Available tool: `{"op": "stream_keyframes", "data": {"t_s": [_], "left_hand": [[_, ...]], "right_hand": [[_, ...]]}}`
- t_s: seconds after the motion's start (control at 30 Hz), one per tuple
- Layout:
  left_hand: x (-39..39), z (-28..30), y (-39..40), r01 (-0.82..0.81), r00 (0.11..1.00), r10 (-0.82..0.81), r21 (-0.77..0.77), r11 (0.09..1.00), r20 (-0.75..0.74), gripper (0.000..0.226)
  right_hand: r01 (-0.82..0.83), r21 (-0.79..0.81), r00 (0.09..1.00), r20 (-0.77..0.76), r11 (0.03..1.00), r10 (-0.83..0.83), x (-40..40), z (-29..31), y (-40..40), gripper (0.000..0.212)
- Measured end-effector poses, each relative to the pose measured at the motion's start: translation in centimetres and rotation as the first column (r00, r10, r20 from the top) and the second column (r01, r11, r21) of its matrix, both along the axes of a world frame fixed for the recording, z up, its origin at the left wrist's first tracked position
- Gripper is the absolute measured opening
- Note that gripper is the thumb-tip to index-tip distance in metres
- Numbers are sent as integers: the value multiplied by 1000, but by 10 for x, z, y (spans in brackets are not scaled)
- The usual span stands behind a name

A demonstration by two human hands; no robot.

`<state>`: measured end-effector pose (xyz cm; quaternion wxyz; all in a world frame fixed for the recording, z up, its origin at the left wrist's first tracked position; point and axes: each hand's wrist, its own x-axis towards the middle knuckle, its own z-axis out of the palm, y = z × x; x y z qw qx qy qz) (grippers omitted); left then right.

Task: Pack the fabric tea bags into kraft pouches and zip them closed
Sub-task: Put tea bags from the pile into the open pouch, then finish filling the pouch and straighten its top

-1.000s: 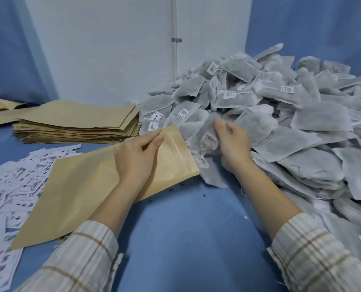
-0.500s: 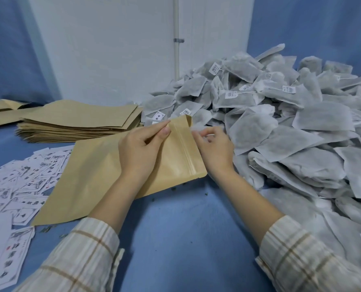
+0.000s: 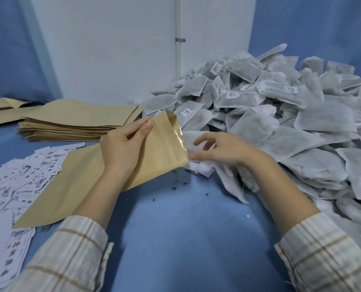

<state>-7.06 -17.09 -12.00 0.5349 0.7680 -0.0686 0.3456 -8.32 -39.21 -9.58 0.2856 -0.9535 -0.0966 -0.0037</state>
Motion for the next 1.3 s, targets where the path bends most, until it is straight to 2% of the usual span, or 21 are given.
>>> {"op": "stream_keyframes", "data": {"t_s": [0.07,0.17,0.3,0.4,0.43,0.5,0.57,0.6,0.63,0.7,0.77,0.83,0.9,0.97,1.0,1.03,1.07,1.13,1.17,1.27,1.3], "left_hand": [[1,2,3,-13,1000,13,0,1000,11,19],[0,3,4,0,1000,0,10,1000,4,14],[-3,2,3,14,1000,-13,71,997,-20,20],[-2,-2,2,17,999,-13,97,995,-35,14],[-1,-3,2,20,999,-16,100,995,-39,14],[0,-5,3,37,998,-33,91,995,-46,14],[0,-6,2,52,997,-48,79,995,-58,15],[1,-7,1,51,997,-46,81,995,-65,15],[1,-7,0,43,997,-37,86,995,-70,15],[0,-8,-1,28,997,-22,90,996,-73,16],[-1,-7,-2,32,997,-26,81,996,-66,15],[-3,-5,-3,40,998,-37,64,997,-54,17],[-6,-2,-4,64,998,-62,45,997,-33,18],[-9,0,-8,124,992,-123,41,991,-8,18],[-10,1,-12,158,987,-158,51,986,-4,17],[-12,1,-15,184,983,-185,64,981,2,17],[-14,2,-19,196,980,-198,84,977,18,17],[-17,3,-26,189,976,-203,161,969,75,18],[-19,4,-29,182,974,-205,205,962,100,18],[-21,9,-35,177,966,-218,260,949,137,16],[-21,10,-34,161,969,-202,257,953,139,15]], "right_hand": [[5,-192,981,-190,981,-42,-2,2,-3,71],[-79,-451,930,-354,889,-97,-4,-1,4,81],[-134,-519,929,-363,844,-76,-5,-3,8,68],[-159,-464,965,-261,871,37,-2,-6,4,35],[-130,-415,981,-183,900,57,-1,-6,0,26],[-3,-257,1000,5,966,4,4,-5,-10,32],[132,50,983,125,990,-137,8,-3,-17,33],[171,264,973,110,949,-205,9,-3,-20,31],[190,487,968,53,853,-246,10,-3,-20,32],[165,808,976,-51,565,-212,10,-6,-14,38],[110,928,989,-68,355,-129,12,-12,-1,35],[60,956,998,-62,288,-3,12,-22,17,28],[21,909,995,-61,417,83,11,-33,35,24],[5,769,998,-42,640,43,10,-38,47,19],[27,705,999,-31,708,-7,11,-39,51,17],[59,682,998,-35,729,-48,15,-38,54,18],[105,721,994,-92,685,-55,17,-35,58,20],[184,837,973,-228,515,24,17,-26,65,25],[199,854,962,-264,481,72,16,-25,67,24],[278,801,925,-372,531,76,18,-28,71,33],[187,742,954,-293,643,61,17,-30,73,34]]}}
